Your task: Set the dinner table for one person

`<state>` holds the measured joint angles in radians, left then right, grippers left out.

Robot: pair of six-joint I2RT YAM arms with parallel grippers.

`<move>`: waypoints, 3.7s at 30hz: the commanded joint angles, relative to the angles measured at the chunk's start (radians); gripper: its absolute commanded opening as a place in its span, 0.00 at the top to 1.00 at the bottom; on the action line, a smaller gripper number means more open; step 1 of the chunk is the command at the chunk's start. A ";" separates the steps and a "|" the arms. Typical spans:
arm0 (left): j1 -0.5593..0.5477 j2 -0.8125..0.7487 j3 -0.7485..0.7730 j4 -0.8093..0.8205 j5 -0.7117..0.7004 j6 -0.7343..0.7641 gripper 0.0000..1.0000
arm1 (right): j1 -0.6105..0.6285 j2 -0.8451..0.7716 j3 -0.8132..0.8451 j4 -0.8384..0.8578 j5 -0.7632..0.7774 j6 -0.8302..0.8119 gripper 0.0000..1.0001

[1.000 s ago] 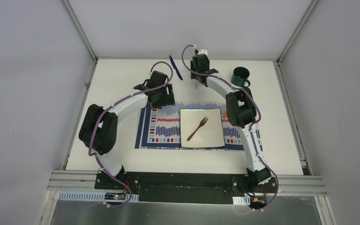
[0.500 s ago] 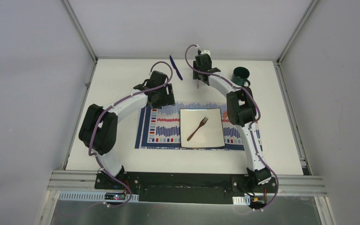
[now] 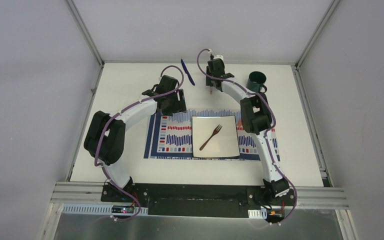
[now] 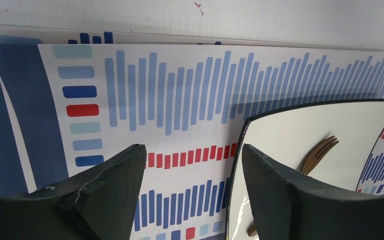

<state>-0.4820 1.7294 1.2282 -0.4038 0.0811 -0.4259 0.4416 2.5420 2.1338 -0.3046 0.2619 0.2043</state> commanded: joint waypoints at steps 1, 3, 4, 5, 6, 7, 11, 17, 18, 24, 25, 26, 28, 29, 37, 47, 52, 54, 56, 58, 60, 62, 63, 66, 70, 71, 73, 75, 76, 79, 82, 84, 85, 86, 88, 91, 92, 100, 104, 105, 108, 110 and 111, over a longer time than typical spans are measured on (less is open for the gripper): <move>0.015 -0.012 0.018 0.020 0.003 0.012 0.28 | 0.000 0.014 0.038 -0.006 -0.021 0.016 0.59; 0.017 -0.012 0.017 0.021 0.005 0.012 0.28 | 0.000 0.011 0.034 -0.007 -0.017 0.015 0.62; 0.017 -0.011 0.016 0.022 0.007 0.012 0.28 | 0.000 0.008 0.029 -0.007 -0.015 0.015 0.62; 0.018 -0.010 0.016 0.024 0.009 0.010 0.28 | 0.001 0.006 0.025 -0.006 -0.014 0.015 0.63; 0.019 -0.011 0.016 0.025 0.011 0.010 0.28 | 0.001 0.004 0.019 -0.005 -0.012 0.015 0.63; 0.019 -0.010 0.016 0.025 0.011 0.009 0.28 | 0.001 0.001 0.013 -0.004 -0.009 0.015 0.64; 0.020 -0.011 0.012 0.029 0.014 0.007 0.28 | 0.001 -0.019 -0.030 0.006 -0.004 0.020 0.68; 0.020 -0.019 0.008 0.032 0.018 0.007 0.28 | 0.001 -0.053 -0.102 0.023 0.004 0.033 0.76; 0.020 -0.022 0.006 0.034 0.018 0.006 0.28 | -0.001 -0.058 -0.110 0.024 0.007 0.035 0.77; 0.022 -0.032 -0.005 0.037 0.018 0.004 0.28 | -0.001 -0.102 -0.168 0.009 0.020 0.049 0.79; 0.022 -0.033 -0.005 0.040 0.018 0.003 0.28 | -0.001 -0.117 -0.189 0.015 0.023 0.052 0.79; 0.022 -0.034 -0.006 0.040 0.019 0.003 0.28 | -0.001 -0.131 -0.209 0.021 0.025 0.054 0.80; 0.022 -0.035 -0.007 0.039 0.020 0.001 0.29 | -0.001 -0.158 -0.254 0.027 0.036 0.056 0.81; 0.022 -0.036 -0.007 0.041 0.023 0.000 0.29 | -0.002 -0.172 -0.270 0.029 0.040 0.055 0.81; 0.022 -0.047 -0.018 0.047 0.034 -0.006 0.29 | -0.006 -0.293 -0.420 0.058 0.056 0.059 0.86; 0.022 -0.060 -0.031 0.057 0.040 -0.011 0.30 | -0.006 -0.390 -0.513 0.074 0.065 0.055 0.90; 0.022 -0.064 -0.034 0.058 0.042 -0.014 0.31 | -0.006 -0.436 -0.540 0.059 0.078 0.051 0.91; 0.022 -0.064 -0.033 0.060 0.042 -0.013 0.31 | -0.006 -0.464 -0.567 0.061 0.089 0.049 0.91; 0.022 -0.061 -0.032 0.061 0.043 -0.014 0.31 | -0.006 -0.493 -0.594 0.064 0.104 0.045 0.91; 0.021 -0.058 -0.030 0.063 0.047 -0.015 0.31 | -0.008 -0.516 -0.612 0.066 0.111 0.039 0.91; 0.021 -0.053 -0.026 0.065 0.051 -0.017 0.31 | -0.010 -0.531 -0.621 0.065 0.121 0.031 0.91; 0.020 -0.052 -0.026 0.066 0.053 -0.019 0.32 | -0.011 -0.547 -0.628 0.064 0.129 0.025 0.91; 0.020 -0.053 -0.025 0.066 0.054 -0.019 0.32 | -0.013 -0.556 -0.630 0.059 0.132 0.022 0.91; 0.020 -0.057 -0.028 0.066 0.053 -0.019 0.32 | -0.015 -0.583 -0.640 0.045 0.141 0.015 0.91; 0.020 -0.059 -0.026 0.066 0.058 -0.019 0.32 | -0.017 -0.641 -0.688 0.026 0.144 0.019 0.91; 0.020 -0.059 -0.026 0.064 0.060 -0.019 0.32 | -0.016 -0.660 -0.714 0.026 0.146 0.021 0.91; 0.020 -0.060 -0.024 0.066 0.059 -0.022 0.32 | -0.016 -0.701 -0.766 0.016 0.155 0.036 0.92; 0.020 -0.061 -0.025 0.069 0.063 -0.024 0.32 | -0.015 -0.745 -0.824 0.012 0.161 0.055 0.92; 0.019 -0.060 -0.027 0.072 0.064 -0.027 0.32 | -0.015 -0.768 -0.853 0.004 0.166 0.068 0.92; 0.015 -0.058 -0.031 0.082 0.077 -0.036 0.33 | -0.016 -0.833 -0.926 -0.022 0.171 0.099 0.92; 0.006 -0.058 -0.033 0.092 0.082 -0.042 0.33 | -0.016 -0.896 -1.007 -0.036 0.190 0.121 0.92; 0.001 -0.055 -0.032 0.095 0.082 -0.043 0.33 | -0.017 -0.931 -1.041 -0.039 0.200 0.124 0.92; -0.002 -0.052 -0.031 0.096 0.083 -0.044 0.34 | -0.016 -0.943 -1.051 -0.035 0.198 0.123 0.91; -0.003 -0.049 -0.030 0.099 0.083 -0.046 0.33 | -0.017 -0.951 -1.055 -0.034 0.200 0.125 0.91; -0.006 -0.044 -0.027 0.102 0.088 -0.047 0.34 | -0.016 -0.946 -1.049 -0.031 0.177 0.126 0.85; -0.010 -0.046 -0.028 0.106 0.085 -0.048 0.34 | -0.016 -0.903 -1.022 -0.008 0.117 0.128 0.71; -0.010 -0.048 -0.030 0.105 0.084 -0.047 0.34 | -0.014 -0.886 -1.018 0.015 0.101 0.125 0.65; -0.010 -0.048 -0.016 0.087 0.085 -0.032 0.33 | -0.012 -0.722 -0.961 0.331 -0.021 0.191 0.58; -0.010 -0.066 0.002 0.058 0.089 -0.019 0.33 | 0.016 -0.641 -0.986 0.498 0.054 0.324 0.55; -0.009 -0.070 0.006 0.049 0.085 -0.013 0.33 | 0.030 -0.622 -0.974 0.502 0.077 0.334 0.55; -0.009 -0.081 0.013 0.025 0.073 0.005 0.32 | 0.059 -0.568 -0.932 0.475 0.134 0.340 0.54; -0.008 -0.087 0.009 0.023 0.068 0.007 0.32 | 0.064 -0.552 -0.910 0.449 0.140 0.344 0.54; -0.008 -0.088 0.006 0.025 0.065 0.007 0.32 | 0.065 -0.547 -0.902 0.430 0.152 0.346 0.54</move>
<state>-0.4850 1.7084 1.2018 -0.3729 0.1619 -0.4507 0.4873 1.9789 1.1603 0.0879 0.3534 0.4976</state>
